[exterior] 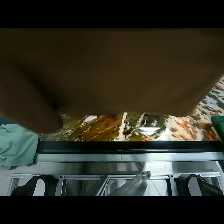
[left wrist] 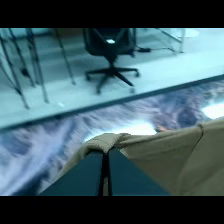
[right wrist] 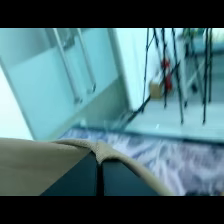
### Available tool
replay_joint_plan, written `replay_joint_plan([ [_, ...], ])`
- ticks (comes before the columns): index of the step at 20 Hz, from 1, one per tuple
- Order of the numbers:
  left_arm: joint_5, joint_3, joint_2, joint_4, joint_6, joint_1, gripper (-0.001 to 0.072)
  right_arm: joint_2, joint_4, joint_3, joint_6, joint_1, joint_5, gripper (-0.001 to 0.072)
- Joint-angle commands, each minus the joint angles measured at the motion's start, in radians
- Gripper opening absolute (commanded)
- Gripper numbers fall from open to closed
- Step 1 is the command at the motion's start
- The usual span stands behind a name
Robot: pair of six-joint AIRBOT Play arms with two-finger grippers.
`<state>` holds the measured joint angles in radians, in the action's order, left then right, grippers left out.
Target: Fold the shirts.
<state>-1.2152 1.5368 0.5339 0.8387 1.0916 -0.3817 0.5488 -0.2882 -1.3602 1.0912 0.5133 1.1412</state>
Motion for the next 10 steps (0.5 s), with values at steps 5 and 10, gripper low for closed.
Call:
replay_joint_plan([
  [5,0.039,0.138,0.249,0.304,0.006,0.401,0.0022,0.108,0.014,-0.003,-0.022,0.006,0.089,0.0022],
  [10,0.170,0.139,0.615,0.356,0.009,0.508,0.0022,0.242,-0.040,0.212,-0.058,0.006,0.101,0.0021],
])
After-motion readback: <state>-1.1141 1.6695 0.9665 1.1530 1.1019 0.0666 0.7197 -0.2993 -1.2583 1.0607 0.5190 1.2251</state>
